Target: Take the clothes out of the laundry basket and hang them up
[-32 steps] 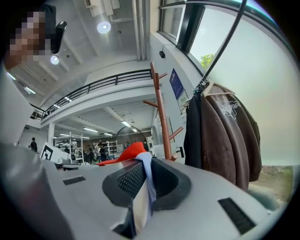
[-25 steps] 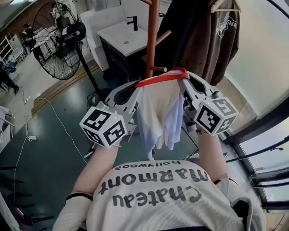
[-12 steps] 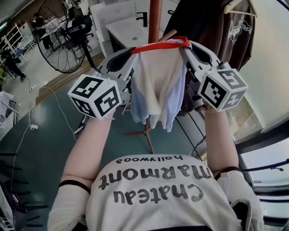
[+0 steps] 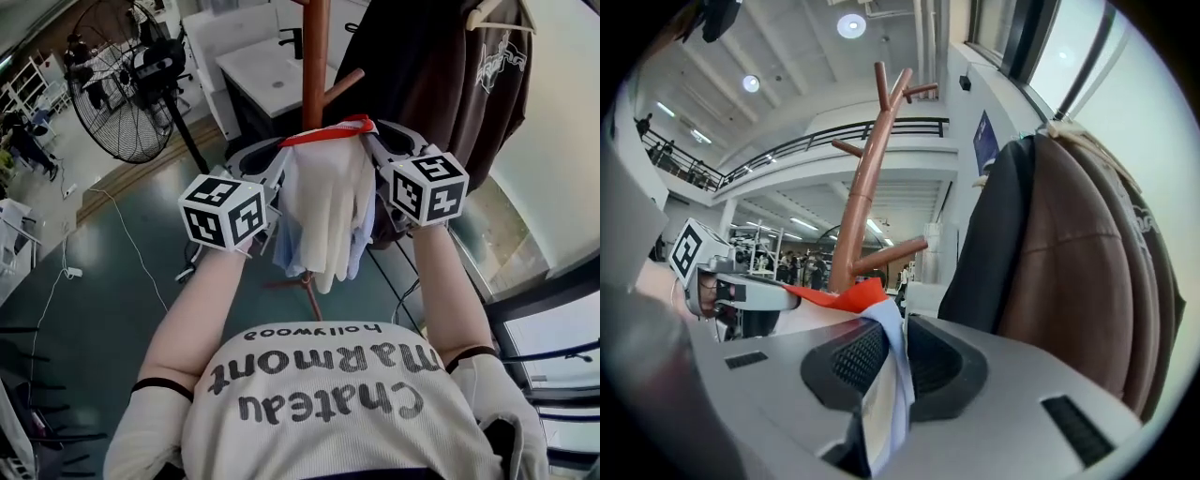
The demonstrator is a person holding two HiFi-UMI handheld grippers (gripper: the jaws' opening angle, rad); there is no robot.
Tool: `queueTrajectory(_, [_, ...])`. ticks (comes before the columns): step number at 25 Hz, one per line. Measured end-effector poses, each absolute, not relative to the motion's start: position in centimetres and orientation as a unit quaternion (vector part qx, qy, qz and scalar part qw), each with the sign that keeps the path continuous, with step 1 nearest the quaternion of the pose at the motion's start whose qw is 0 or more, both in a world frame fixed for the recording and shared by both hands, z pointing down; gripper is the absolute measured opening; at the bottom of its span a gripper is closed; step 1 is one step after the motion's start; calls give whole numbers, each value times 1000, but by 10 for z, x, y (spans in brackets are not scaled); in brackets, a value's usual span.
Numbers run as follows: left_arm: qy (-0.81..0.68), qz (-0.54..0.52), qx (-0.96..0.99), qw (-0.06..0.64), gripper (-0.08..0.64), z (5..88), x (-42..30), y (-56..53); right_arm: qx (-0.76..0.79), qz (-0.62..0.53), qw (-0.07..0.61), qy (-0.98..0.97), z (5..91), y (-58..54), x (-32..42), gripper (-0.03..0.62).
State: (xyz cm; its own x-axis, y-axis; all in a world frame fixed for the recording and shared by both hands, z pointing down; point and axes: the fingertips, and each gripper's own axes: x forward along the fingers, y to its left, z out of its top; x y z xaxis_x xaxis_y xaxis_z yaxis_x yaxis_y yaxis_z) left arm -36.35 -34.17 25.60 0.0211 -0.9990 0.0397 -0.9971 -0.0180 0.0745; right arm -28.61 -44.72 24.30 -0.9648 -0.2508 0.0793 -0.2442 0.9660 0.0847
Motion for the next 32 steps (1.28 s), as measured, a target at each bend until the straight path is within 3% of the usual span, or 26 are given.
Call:
queueTrajectory(11, [-697,3,712,81,17,305,-355,-329,94,38,82,-991,313,-442,-294,78])
queueTrajectory(32, [-662,-52,744,74,18,326,-323,-323,37,189,34,-981,356,-406,-303,67])
